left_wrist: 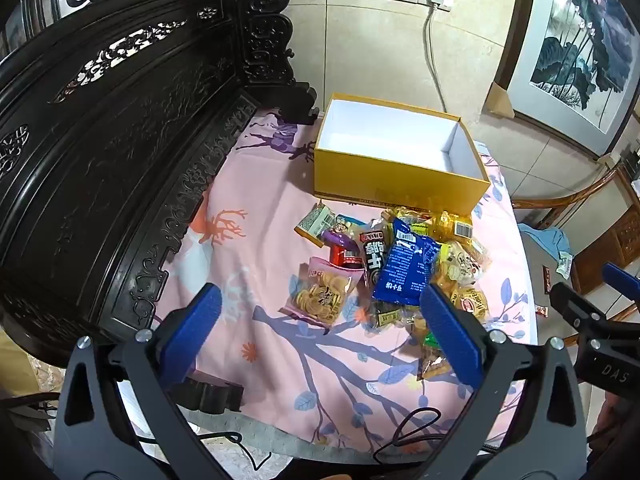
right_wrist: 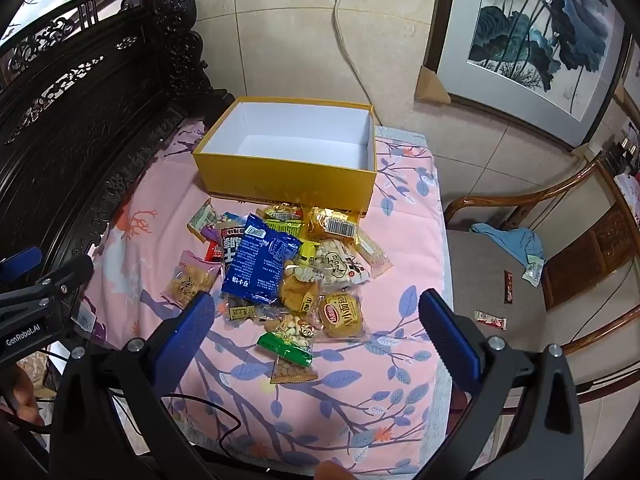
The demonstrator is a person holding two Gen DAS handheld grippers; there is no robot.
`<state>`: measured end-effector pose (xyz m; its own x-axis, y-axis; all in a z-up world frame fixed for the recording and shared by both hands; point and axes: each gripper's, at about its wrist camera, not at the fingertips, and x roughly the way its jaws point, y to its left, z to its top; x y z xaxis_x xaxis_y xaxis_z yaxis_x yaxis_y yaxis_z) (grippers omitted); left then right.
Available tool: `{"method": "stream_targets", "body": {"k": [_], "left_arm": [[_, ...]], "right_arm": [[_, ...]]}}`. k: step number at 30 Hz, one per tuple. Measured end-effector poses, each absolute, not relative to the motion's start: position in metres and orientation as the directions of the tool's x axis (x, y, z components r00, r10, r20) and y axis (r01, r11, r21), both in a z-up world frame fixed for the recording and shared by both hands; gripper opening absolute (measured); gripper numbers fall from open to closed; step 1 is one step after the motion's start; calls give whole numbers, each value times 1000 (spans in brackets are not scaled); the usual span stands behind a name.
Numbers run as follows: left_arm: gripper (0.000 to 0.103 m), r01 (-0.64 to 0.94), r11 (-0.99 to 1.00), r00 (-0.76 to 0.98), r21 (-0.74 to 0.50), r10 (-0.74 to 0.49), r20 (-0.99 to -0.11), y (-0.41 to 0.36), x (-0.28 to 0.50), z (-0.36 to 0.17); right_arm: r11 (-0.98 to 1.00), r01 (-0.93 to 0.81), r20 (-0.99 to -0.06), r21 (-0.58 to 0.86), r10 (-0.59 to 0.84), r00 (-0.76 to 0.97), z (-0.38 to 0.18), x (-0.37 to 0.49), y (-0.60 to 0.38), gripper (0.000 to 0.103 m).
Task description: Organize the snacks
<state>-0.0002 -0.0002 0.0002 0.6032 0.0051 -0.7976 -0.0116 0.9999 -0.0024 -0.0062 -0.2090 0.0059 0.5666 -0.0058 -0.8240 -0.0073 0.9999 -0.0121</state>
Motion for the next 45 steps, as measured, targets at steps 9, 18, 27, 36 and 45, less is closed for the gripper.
{"method": "stream_targets", "body": {"k": [9,18,27,36,45], "left_arm": [[101,-13,1000,601,-12,-2,-799,0,0,0],[101,-18,1000,598,-13,0,-801,3,0,2],[101,-17,1000,599,-12,1,-801,4,0,1],[101,-16,1000,598,-10,2,-801,2,-1,1],[101,-16,1000,599,-7,4,-801,1,-1,0]], "right_arm": [[1000,-7,-824,-14,-7,566,6,-6,-209,102],[1000,-4,-828,-11,-7,561,3,-8,-209,102],[1000,-4,-828,-10,-6,561,3,-7,-209,102],[1000,-7,-829,-11,-5,560,2,-8,-208,102],[1000,-7,-830,-10,-5,558,2,-8,-210,102]]}}
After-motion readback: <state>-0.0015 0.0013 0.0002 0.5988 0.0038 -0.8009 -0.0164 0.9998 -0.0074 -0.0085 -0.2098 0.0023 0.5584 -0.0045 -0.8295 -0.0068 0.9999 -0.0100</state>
